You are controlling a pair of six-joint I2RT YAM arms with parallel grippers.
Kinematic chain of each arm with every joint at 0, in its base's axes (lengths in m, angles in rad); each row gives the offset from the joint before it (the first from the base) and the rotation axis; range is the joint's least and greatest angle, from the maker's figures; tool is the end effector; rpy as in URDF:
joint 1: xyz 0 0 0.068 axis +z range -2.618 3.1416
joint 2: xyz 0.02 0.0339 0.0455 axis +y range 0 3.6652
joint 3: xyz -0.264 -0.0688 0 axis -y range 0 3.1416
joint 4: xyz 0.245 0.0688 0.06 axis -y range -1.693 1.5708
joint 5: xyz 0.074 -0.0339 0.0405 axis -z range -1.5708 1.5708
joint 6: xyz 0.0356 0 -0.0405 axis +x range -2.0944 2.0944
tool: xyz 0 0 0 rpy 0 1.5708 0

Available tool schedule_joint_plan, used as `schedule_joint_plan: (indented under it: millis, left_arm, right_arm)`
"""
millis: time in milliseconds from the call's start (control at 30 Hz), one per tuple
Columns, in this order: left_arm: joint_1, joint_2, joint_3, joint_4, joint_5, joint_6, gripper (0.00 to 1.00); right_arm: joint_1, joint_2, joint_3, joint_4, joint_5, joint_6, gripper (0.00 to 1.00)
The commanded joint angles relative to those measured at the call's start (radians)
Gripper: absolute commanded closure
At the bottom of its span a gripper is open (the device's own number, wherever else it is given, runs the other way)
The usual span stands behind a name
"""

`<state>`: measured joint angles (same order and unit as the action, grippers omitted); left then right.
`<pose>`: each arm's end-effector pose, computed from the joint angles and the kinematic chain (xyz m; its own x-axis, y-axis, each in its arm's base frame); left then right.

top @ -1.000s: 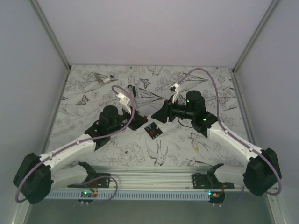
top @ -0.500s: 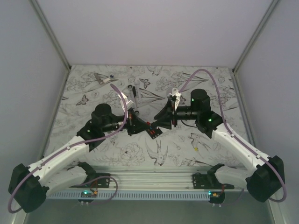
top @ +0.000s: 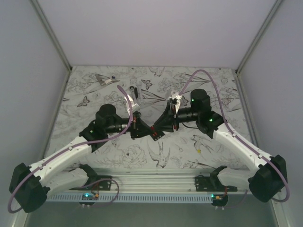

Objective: Snap on the fuse box
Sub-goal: Pick up the fuse from the center of the board.

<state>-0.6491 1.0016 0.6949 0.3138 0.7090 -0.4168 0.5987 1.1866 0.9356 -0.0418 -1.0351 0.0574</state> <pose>0.1695 -0.1577 0.3198 -0.3905 -0.0894 -0.9162 0.8961 0.1913 -0.4006 0.1988 0.1727 0.3289 -0.2936 -0.1648 -0.9416 -0.9525 -0.0329 0.3027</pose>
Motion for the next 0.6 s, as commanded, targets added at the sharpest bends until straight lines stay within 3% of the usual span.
schedule_joint_plan:
  millis: [0,167,567]
  left_arm:
    - [-0.012,0.012,0.036,0.012,0.026,0.026,1.00]
    - [-0.021,0.019,0.047,0.011,0.026,0.030,1.00]
    - [-0.026,0.022,0.039,0.008,0.038,0.039,1.00]
  right_arm:
    - [0.020,0.014,0.045,-0.020,-0.042,-0.030,0.67]
    - [0.030,0.028,0.052,-0.032,-0.038,-0.037,0.69]
    - [0.030,0.025,0.050,-0.047,-0.029,-0.052,0.97]
